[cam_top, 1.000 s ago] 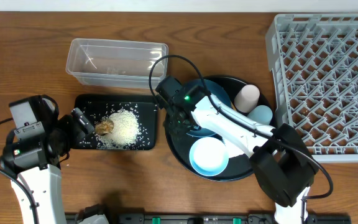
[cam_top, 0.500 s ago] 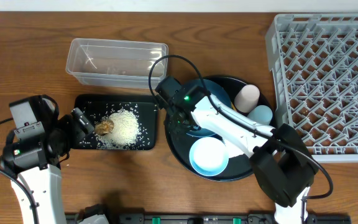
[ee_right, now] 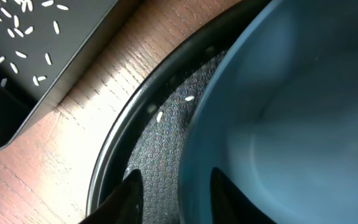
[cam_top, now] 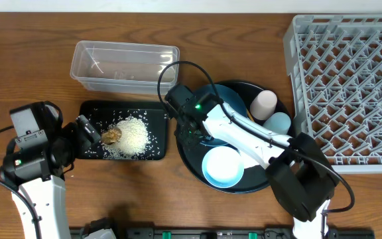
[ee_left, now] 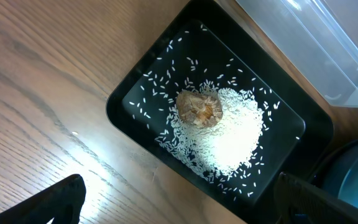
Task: Sort waste into correct bins and load items into the dishwasher rack
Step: 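Grasp the rim of the teal plate with the right gripper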
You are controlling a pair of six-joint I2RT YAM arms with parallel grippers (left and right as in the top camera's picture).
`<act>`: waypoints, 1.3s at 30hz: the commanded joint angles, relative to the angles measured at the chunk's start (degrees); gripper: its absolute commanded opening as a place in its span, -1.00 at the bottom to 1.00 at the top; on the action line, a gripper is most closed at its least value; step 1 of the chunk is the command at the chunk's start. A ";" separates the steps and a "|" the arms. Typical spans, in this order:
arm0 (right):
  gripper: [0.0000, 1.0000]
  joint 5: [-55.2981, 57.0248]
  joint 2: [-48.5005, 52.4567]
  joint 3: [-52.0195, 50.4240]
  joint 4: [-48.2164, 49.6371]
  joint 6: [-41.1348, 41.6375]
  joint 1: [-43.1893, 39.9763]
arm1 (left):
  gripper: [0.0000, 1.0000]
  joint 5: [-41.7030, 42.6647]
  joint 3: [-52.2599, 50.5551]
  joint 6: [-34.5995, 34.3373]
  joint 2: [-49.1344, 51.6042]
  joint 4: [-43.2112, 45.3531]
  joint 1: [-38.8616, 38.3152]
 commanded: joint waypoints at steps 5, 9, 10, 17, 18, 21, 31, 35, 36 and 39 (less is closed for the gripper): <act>-0.40 0.20 0.55 -0.61 0.15 1.64 0.76 | 0.95 -0.15 1.25 1.16 -0.04 -0.15 0.31; -0.41 0.22 0.55 -0.90 0.22 1.66 0.79 | 0.96 -0.15 1.25 1.16 -0.04 -0.15 0.31; -0.40 0.20 0.55 -1.05 0.22 1.66 0.81 | 0.96 -0.15 1.25 1.16 -0.04 -0.15 0.31; -0.39 0.22 0.55 -2.29 0.61 1.84 0.79 | 0.96 -0.15 1.25 1.16 -0.04 -0.15 0.31; -0.43 0.22 0.55 -2.36 0.63 1.84 0.79 | 0.96 -0.15 1.25 1.16 -0.04 -0.15 0.31; -0.64 0.24 0.55 -2.36 0.79 1.84 0.79 | 0.96 -0.15 1.25 1.16 -0.04 -0.15 0.31; -0.98 -1.36 -0.24 1.79 0.11 1.81 0.63 | 0.96 -0.15 1.25 1.18 -0.04 -0.15 0.31; -0.98 -1.36 -0.85 6.73 -2.97 1.84 0.63 | 0.96 -0.15 1.25 1.16 -0.04 -0.15 0.31; -0.98 -1.36 -0.92 8.17 -4.00 1.84 0.63 | 0.96 -0.15 1.25 1.16 -0.04 -0.15 0.31; -0.98 -1.57 -1.05 12.35 -7.37 1.88 0.26 | 0.96 -0.15 1.25 1.16 -0.04 -0.15 0.31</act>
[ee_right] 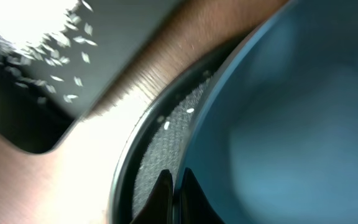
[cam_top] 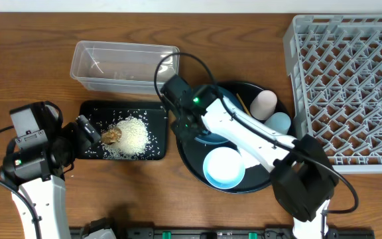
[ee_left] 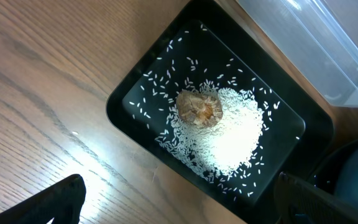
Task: Sort waste into correct bins and load items into the dishwasher rack
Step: 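Grasp the rim of the teal plate with the right gripper, then lift the teal plate and carry it right to the dish rack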
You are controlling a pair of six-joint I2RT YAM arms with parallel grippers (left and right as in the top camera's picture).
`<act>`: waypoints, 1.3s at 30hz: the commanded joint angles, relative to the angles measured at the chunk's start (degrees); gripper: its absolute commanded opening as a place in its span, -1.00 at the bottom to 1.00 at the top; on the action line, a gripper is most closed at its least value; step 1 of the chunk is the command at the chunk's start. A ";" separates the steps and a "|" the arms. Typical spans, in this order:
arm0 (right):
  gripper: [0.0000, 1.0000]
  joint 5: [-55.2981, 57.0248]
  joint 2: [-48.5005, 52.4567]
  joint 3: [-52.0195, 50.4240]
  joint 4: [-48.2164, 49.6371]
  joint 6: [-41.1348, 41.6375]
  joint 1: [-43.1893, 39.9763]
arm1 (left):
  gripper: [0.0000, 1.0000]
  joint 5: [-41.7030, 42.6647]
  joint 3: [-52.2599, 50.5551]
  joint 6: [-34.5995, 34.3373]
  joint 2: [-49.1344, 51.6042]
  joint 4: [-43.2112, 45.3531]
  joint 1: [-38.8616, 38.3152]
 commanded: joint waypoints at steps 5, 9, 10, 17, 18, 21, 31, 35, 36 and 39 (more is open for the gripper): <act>-0.98 -2.21 -1.18 11.34 -6.34 0.92 -1.75 | 0.96 -0.15 1.25 1.16 -0.04 -0.17 0.31; -0.98 -2.16 -2.01 18.05 -10.34 0.90 -4.68 | 0.96 -0.15 1.25 1.16 -0.04 -0.17 0.31; -0.98 -2.16 -2.49 19.47 -11.13 0.92 -5.86 | 0.96 -0.15 1.25 1.16 -0.04 -0.15 0.31; -0.98 -5.49 -9.27 24.83 -13.55 1.33 -17.77 | 0.96 -0.15 1.25 1.16 -0.04 -0.17 0.31; -0.98 -6.62 -10.56 24.83 -13.60 1.31 -20.06 | 0.96 -0.15 1.25 1.16 -0.04 -0.17 0.31; -0.98 -10.10 -13.92 24.83 -13.64 1.33 -27.32 | 0.95 -0.15 1.25 1.16 -0.04 -0.17 0.31; -0.98 -15.82 -18.67 24.81 -14.16 2.82 -46.93 | 0.96 -0.15 1.25 1.16 -0.04 -0.17 0.31; -0.98 -15.17 -18.67 24.44 -14.03 2.84 -49.79 | 0.96 -0.15 1.25 1.16 -0.04 -0.17 0.31; -0.98 -14.32 -18.67 24.44 -14.03 3.02 -50.18 | 0.96 -0.15 1.25 1.16 -0.04 -0.17 0.31; -0.98 -9.90 -18.67 24.44 -14.16 4.63 -51.30 | 0.95 -0.15 1.25 1.18 -0.04 -0.17 0.31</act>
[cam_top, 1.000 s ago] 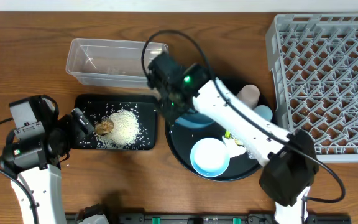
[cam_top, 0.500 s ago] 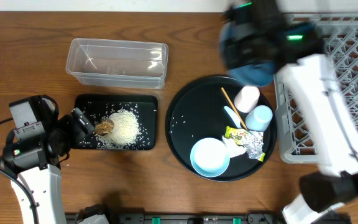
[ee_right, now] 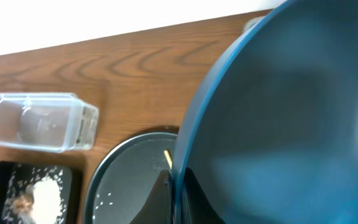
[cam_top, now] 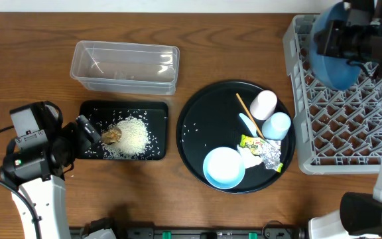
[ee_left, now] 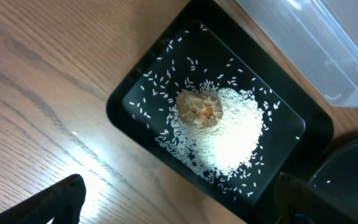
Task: Sort waste into correct bins and load items into the dishwasher rack
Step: 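Lift the teal plate and carry it right to the dish rack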
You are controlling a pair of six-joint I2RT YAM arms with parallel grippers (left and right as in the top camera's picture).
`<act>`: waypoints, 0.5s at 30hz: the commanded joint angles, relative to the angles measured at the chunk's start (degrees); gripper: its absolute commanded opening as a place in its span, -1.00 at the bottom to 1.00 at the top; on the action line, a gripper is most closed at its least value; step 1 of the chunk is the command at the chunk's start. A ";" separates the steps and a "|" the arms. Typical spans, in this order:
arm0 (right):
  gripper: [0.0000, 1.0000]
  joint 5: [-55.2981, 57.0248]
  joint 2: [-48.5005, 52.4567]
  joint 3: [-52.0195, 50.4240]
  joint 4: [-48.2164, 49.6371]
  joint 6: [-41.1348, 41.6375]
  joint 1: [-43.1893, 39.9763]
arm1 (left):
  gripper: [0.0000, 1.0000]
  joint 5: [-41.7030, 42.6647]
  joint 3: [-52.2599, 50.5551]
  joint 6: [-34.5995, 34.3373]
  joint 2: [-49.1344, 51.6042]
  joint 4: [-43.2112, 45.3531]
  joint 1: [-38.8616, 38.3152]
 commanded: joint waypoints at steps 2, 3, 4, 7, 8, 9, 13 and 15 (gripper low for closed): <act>-0.98 4.31 -0.39 0.50 -0.15 2.14 -1.66 | 0.96 -0.15 1.25 1.16 -0.04 -0.15 0.31; -0.98 4.31 -0.39 0.50 -0.26 2.14 -2.08 | 0.96 -0.15 1.25 1.16 -0.04 -0.15 0.31; -0.98 4.31 -0.39 0.50 -0.28 2.12 -2.40 | 0.95 -0.15 1.25 1.16 -0.04 -0.15 0.31; -0.98 4.24 -0.39 0.48 -0.46 2.10 -3.74 | 0.96 -0.15 1.25 1.16 -0.04 -0.15 0.31; -0.98 4.07 -0.39 0.46 -0.46 1.92 -4.07 | 0.96 -0.15 1.25 1.16 -0.04 -0.15 0.31; -0.98 3.45 -0.39 0.44 -0.42 1.18 -4.39 | 0.95 -0.15 1.25 1.16 -0.04 -0.15 0.31; -0.98 -3.61 -0.26 0.35 -0.02 -5.55 -5.05 | 0.96 -0.15 1.25 1.16 -0.04 -0.15 0.31; -0.98 -6.12 0.00 0.24 0.00 -7.54 -5.14 | 0.96 -0.17 1.25 1.16 -0.04 -0.15 0.31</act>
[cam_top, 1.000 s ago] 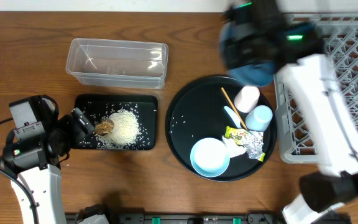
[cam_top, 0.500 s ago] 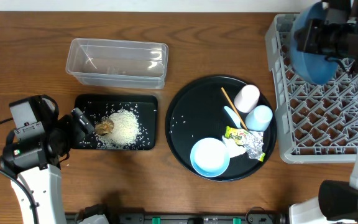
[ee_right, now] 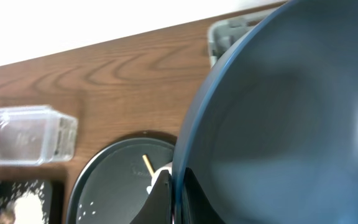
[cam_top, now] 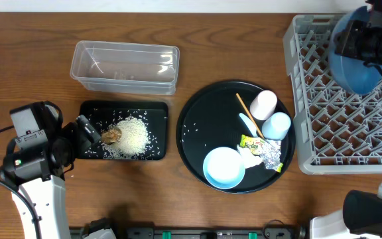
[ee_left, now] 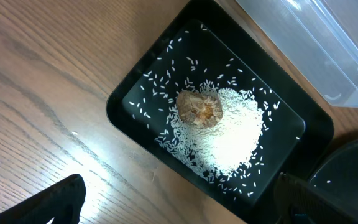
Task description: Sort waste into correct bins and load items into the dishwasher rack
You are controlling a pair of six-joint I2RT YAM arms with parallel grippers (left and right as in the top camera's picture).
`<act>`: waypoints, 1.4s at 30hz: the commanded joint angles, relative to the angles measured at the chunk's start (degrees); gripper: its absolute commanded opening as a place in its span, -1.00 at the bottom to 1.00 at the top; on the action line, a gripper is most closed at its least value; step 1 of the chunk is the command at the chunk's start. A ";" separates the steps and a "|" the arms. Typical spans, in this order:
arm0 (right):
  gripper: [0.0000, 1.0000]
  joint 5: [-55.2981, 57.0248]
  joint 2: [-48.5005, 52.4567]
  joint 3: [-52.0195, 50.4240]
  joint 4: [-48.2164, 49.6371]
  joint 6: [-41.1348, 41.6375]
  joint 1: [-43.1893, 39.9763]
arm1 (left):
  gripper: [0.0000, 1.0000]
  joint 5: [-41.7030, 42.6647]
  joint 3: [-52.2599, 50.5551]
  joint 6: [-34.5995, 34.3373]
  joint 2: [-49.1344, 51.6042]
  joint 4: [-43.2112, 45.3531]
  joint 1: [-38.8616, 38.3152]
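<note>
My right gripper (ee_right: 178,194) is shut on the rim of a large dark blue plate (cam_top: 358,58), held tilted above the far part of the grey dishwasher rack (cam_top: 340,126). The plate fills most of the right wrist view (ee_right: 278,118). On the round black tray (cam_top: 201,129) lie a white cup (cam_top: 265,103), a light blue cup (cam_top: 278,124), a light blue bowl (cam_top: 223,166), a chopstick (cam_top: 246,110) and crumpled wrappers (cam_top: 262,151). My left gripper (ee_left: 180,205) hangs open over the wood beside the black rectangular tray (ee_left: 135,93), which holds rice and a brown lump (ee_left: 199,109).
A clear plastic container (cam_top: 125,65) stands behind the rectangular tray. A few rice grains (cam_top: 186,127) lie on the round tray's left side. The rack reaches the table's right edge. Bare wood (cam_top: 25,60) shows at the far left.
My right gripper has carried the blue plate a little to the right and nearer, further over the rack. The left arm and everything on the trays are unchanged.
At first my right gripper's jaws stood open astride the blue plate's rim on the round tray. Then they were shut on the rim. Later the plate was held above the rack's far left corner, off the tray, and now over the rack. The left gripper stayed open.
</note>
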 commanded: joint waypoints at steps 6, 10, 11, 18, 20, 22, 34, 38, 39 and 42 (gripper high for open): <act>-0.98 -7.21 2.45 0.15 0.57 -11.76 -0.28 | 0.96 -0.15 1.25 1.16 -0.04 -0.15 0.31; -0.97 -7.21 5.16 0.15 2.60 -11.98 -0.61 | 0.96 -0.15 1.25 1.16 -0.04 -0.15 0.31; -0.98 -7.28 5.99 0.15 3.13 -11.96 -0.76 | 0.96 -0.15 1.25 1.16 -0.04 -0.15 0.31; -0.98 -18.25 10.95 0.15 6.14 -11.96 -2.34 | 0.96 -0.15 1.25 1.16 -0.04 -0.15 0.31; -0.98 -22.47 11.52 0.15 7.89 -11.87 -2.82 | 0.96 -0.15 1.25 1.16 -0.04 -0.15 0.31; -0.98 -23.76 11.98 0.15 9.51 -10.58 -3.21 | 0.96 -0.15 1.25 1.16 -0.04 -0.15 0.31; -0.98 -23.76 16.15 0.07 10.62 -10.40 -4.50 | 0.96 -0.15 1.25 1.16 -0.04 -0.15 0.31; -0.98 -23.80 17.46 0.07 10.73 -10.40 -5.42 | 0.96 -0.15 1.25 1.16 -0.04 -0.15 0.31; -0.98 -24.26 17.64 0.07 10.82 -10.43 -5.77 | 0.96 -0.15 1.25 1.16 -0.04 -0.15 0.31; -0.98 -25.44 18.12 0.07 10.82 -10.43 -6.45 | 0.96 -0.15 1.25 1.16 -0.04 -0.15 0.31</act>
